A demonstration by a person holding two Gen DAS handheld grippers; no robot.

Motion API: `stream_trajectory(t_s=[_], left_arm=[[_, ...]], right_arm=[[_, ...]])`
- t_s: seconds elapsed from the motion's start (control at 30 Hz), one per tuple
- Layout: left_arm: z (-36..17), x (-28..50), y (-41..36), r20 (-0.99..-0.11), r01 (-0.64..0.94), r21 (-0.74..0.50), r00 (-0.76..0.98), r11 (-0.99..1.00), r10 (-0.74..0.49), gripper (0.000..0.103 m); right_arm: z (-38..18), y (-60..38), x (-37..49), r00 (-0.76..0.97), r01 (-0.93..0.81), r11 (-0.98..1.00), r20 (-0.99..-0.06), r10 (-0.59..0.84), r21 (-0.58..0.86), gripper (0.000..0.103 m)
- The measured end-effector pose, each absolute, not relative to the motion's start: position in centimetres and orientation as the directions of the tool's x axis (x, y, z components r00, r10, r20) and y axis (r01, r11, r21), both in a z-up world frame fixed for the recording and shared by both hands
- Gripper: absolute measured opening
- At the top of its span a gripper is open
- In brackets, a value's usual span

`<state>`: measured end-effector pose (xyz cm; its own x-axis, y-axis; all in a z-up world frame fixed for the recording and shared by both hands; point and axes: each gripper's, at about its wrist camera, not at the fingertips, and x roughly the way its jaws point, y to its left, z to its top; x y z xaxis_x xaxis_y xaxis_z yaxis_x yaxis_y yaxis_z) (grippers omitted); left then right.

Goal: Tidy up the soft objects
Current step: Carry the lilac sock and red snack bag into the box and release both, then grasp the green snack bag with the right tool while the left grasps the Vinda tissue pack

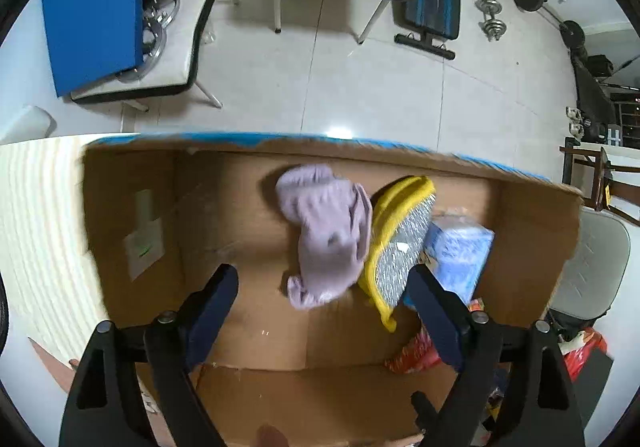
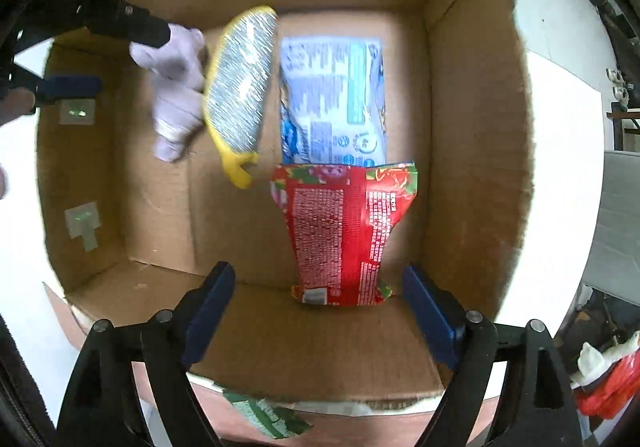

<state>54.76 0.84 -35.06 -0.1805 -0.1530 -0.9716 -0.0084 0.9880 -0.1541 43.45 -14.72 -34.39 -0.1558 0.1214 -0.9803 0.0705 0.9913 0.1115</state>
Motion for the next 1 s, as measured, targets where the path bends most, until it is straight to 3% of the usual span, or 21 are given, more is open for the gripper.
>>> stream_trajectory(t_s=[0.1,0.5,0.73,0.87,1.0], left_arm=[[-32.5,53.0,0.7,-0.984,0.026,-0.137,-0.116,0.990,-0.133,0.100],[-26.3,44.9,0.7,-0.996,0.116,-0.058,0.067,0.992,-0.066,0.100],[-22.3,38.9,1.4,-0.972,0.140,0.060,0.235,0.988,0.025,0.100],[-23.1,33.6,4.1,-0.976,0.066,0.021,0.218,0.998,0.006,0.100],[-27.2,27.6,7.1,-0.993,-0.031,0.038,0.114,0.999,0.041,0.100]], right_arm=[[-32.8,-14.9,43.5,-0.095,0.082,0.991,-0.989,0.112,0.104,0.103],[-27.7,-15.9,40.3,0.049,0.065,0.993,-0.994,0.099,0.102,0.103],[-24.3,-15.9,35.2,0.131,0.014,0.988,-0.980,0.152,0.155,0.103],[-25.3,-14.6,29.6,0.097,-0.037,0.984,-0.980,0.175,0.173,0.103],[-30.6,-12.3,23.1,-0.054,-0.068,0.975,-0.976,0.210,0.213,0.103]])
